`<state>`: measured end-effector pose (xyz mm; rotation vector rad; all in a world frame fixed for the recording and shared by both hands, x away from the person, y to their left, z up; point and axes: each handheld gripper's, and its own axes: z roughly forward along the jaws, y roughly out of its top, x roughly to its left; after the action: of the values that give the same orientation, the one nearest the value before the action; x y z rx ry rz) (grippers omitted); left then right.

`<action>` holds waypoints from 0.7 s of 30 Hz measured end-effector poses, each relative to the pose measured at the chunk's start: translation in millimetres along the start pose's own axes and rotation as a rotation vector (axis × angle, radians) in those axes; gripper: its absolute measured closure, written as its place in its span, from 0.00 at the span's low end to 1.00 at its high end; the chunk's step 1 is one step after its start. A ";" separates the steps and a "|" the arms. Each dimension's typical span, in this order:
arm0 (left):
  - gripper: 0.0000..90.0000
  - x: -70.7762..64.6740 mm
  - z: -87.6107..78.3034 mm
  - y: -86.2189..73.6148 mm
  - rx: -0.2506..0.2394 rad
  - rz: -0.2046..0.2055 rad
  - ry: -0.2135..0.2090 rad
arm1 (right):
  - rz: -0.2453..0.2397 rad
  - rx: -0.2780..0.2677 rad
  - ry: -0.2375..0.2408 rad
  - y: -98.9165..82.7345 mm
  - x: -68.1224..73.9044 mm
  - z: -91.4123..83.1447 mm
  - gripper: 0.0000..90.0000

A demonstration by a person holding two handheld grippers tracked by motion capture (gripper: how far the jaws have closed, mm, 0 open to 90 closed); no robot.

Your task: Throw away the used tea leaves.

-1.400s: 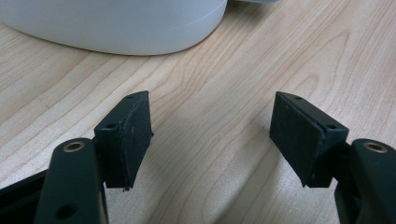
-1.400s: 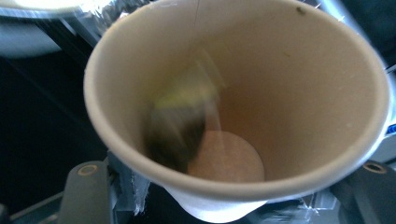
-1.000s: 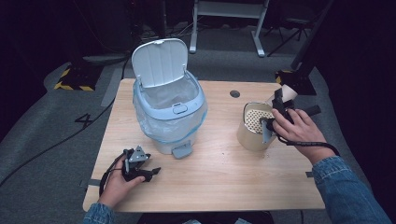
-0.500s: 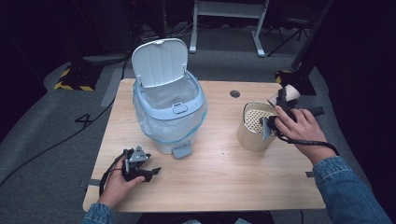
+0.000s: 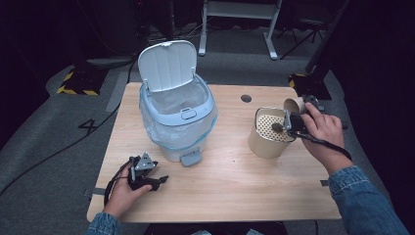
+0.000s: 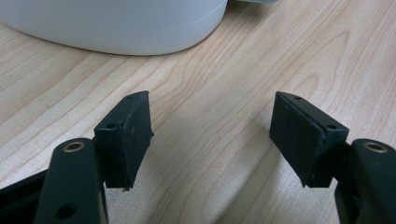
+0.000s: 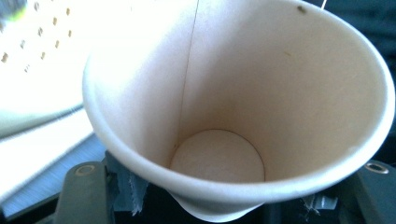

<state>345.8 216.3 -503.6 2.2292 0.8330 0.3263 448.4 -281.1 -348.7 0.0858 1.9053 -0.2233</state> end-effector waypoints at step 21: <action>0.33 -0.1 0.0 0.0 0.000 0.000 0.000 | 0.855 -0.313 0.460 -39.4 -14.7 8.8 0.35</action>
<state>345.7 216.2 -503.6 2.2294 0.8324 0.3265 454.9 -320.7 -333.3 0.7698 2.1464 0.7233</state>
